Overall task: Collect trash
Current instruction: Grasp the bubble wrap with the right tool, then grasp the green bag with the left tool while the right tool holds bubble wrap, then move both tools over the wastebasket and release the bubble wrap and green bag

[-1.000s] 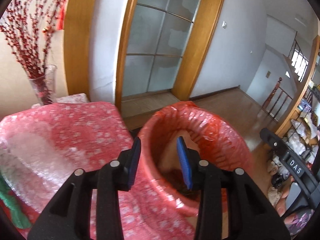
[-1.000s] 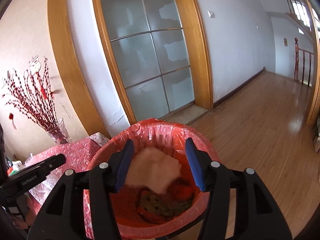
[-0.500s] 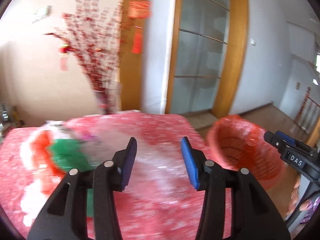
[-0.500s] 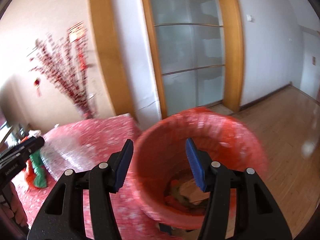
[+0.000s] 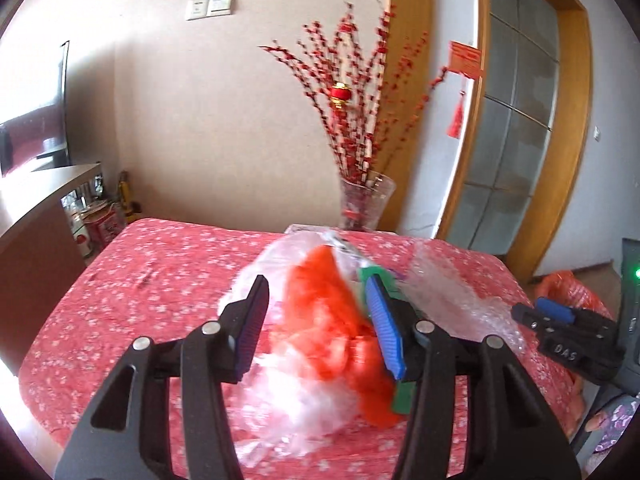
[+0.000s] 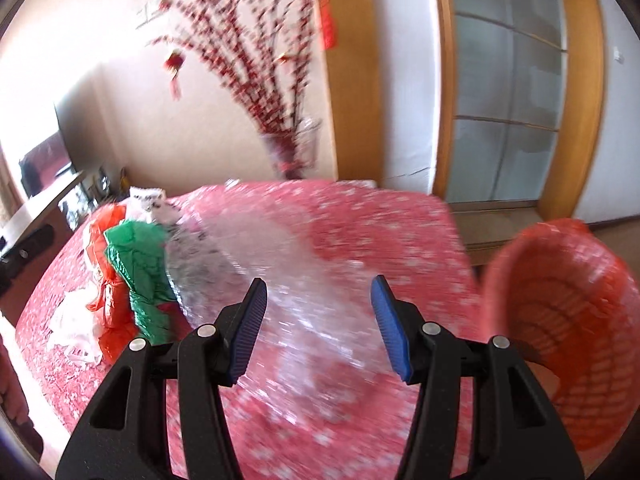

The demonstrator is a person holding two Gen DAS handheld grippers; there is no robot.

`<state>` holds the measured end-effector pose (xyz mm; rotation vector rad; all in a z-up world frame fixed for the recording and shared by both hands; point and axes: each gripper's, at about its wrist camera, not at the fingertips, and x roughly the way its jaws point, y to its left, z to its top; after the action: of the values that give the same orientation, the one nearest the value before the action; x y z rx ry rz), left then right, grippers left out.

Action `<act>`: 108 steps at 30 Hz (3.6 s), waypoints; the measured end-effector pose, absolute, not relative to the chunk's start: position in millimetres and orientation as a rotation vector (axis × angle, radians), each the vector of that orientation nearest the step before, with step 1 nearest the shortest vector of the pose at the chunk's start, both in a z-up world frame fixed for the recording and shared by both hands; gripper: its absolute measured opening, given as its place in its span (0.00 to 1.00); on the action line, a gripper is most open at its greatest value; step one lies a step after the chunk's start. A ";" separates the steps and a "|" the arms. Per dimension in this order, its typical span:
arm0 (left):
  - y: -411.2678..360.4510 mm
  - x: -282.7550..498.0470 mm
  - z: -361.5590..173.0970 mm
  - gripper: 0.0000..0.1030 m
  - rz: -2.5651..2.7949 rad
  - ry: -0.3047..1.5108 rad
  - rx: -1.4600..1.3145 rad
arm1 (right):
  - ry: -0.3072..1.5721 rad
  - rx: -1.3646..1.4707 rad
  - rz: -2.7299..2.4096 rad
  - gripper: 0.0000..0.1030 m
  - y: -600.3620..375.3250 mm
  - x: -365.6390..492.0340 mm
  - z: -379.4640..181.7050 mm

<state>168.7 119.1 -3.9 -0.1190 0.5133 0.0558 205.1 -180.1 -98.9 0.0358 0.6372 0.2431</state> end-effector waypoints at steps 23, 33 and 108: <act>121.6 164.5 -17.2 0.49 0.005 0.554 -0.141 | 0.750 0.054 0.145 0.11 -181.1 233.0 -126.6; 54.9 196.4 -26.9 0.49 -0.053 0.597 -0.036 | 0.718 0.145 0.118 0.10 -220.1 211.9 -116.8; -197.5 243.2 7.2 0.06 -0.722 0.620 -0.171 | 0.521 0.386 -0.246 0.10 -433.1 130.3 -84.1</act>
<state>243.2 -197.5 7.2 -0.1709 0.6201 -0.7222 130.3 -433.1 -84.1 0.3860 0.5208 -0.2459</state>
